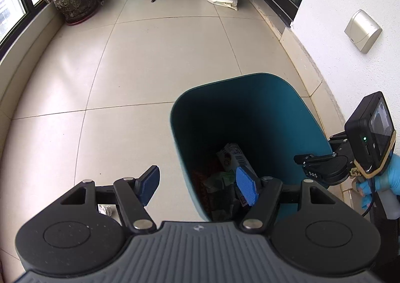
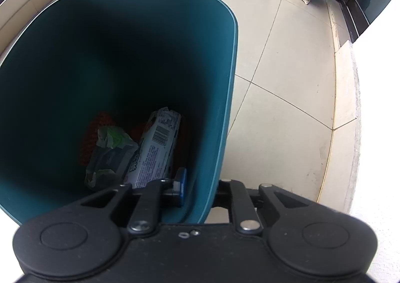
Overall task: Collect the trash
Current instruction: 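Lower the left gripper to the pile and grasp the red snack packet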
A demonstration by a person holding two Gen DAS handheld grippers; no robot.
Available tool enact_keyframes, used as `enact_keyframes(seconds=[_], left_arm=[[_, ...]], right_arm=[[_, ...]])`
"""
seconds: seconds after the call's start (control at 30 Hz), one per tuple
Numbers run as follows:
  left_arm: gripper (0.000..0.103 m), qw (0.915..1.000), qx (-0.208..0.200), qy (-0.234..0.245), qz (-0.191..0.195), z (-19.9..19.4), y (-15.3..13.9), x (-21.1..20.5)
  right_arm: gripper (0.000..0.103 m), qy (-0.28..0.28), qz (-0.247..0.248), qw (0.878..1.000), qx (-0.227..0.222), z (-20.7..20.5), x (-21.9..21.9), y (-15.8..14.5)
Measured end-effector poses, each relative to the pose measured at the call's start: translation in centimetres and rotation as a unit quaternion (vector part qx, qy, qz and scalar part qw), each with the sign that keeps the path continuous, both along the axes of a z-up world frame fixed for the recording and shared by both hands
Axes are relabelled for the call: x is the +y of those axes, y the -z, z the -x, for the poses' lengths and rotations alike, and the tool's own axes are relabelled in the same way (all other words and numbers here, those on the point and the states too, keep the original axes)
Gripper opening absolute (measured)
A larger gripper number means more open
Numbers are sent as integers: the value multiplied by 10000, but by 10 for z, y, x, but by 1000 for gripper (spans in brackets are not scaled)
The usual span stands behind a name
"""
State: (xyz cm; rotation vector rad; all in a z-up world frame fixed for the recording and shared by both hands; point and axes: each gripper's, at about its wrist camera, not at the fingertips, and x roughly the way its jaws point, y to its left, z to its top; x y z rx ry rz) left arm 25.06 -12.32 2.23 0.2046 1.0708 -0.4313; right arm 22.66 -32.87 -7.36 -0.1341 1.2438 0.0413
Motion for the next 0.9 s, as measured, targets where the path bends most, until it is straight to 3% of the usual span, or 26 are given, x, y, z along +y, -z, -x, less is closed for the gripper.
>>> enact_keyframes(seconds=[0.23,0.27,0.47,0.7,0.9], left_arm=[[70,9983,-90,-564,-105,3,4,62],[70,9978,-56,-655,-118,2,9,71],[70,9917,274,-1210,-348,-7,46,127],[71,9751,1057,-1846,-623,-28,130,184],[71,9592,1686,-2206,-539,-38,201,224]], right_arm=[[12,104,88,9999,-45,-1,2,-12],[7,40,116,9999,-74,0,4,-15],[6,22,168,9998,-73,2,9,-15],[5,387,2,9991,-146,-5,-4,-15],[5,394,41,9989,-256,-1,-6,-16]])
